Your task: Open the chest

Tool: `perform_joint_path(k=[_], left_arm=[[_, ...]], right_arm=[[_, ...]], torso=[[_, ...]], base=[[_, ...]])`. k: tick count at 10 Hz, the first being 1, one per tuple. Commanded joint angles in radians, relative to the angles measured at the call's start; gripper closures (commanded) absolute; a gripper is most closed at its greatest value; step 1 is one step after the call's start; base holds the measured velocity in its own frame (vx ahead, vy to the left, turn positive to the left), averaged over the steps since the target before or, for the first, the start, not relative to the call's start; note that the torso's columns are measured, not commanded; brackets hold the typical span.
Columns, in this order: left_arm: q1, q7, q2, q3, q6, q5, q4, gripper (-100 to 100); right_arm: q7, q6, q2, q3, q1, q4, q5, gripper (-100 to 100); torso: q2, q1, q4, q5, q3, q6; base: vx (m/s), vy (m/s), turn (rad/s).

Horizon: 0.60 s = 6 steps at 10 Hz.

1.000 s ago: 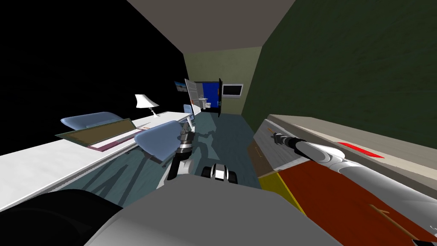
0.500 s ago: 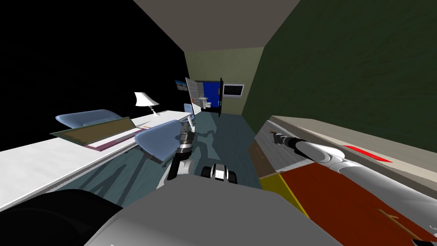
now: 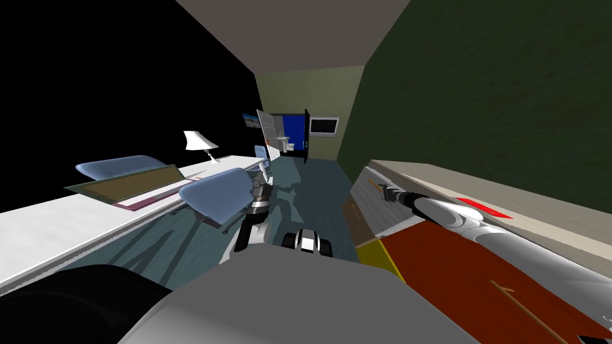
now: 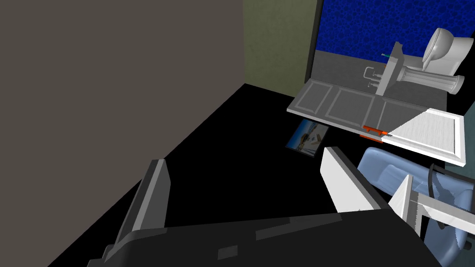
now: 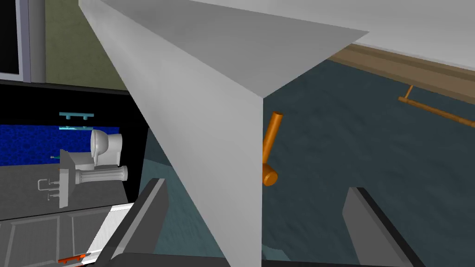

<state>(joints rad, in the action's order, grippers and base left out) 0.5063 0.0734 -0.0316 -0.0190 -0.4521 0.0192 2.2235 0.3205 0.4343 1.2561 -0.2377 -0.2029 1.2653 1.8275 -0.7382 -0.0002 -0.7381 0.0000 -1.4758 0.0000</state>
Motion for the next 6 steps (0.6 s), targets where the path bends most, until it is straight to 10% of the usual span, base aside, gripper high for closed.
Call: perform_joint_path(k=[1, 2, 6], left_arm=[[0.0, 0.0, 0.0, 0.0, 0.0, 0.0, 0.0, 0], [0.0, 0.0, 0.0, 0.0, 0.0, 0.0, 0.0, 0], [0.0, 0.0, -0.001, -0.001, 0.0, 0.0, 0.0, 0]], right_arm=[[0.0, 0.0, 0.001, 0.0, 0.0, 0.0, 0.0, -100], [0.0, 0.0, 0.001, 0.0, 0.0, 0.0, 0.0, 100], [-0.007, 0.003, 0.0, 0.002, -0.003, -0.001, 0.001, 100]], torso=[[0.001, 0.005, 0.001, 0.001, 0.0, 0.0], [0.001, 0.007, 0.001, 0.002, -0.001, 0.0], [-0.001, 0.005, 0.0, 0.001, 0.0, 0.0]], base=[[-0.002, -0.019, 0.0], [-0.002, -0.008, -0.002], [-0.01, 0.156, 0.011]])
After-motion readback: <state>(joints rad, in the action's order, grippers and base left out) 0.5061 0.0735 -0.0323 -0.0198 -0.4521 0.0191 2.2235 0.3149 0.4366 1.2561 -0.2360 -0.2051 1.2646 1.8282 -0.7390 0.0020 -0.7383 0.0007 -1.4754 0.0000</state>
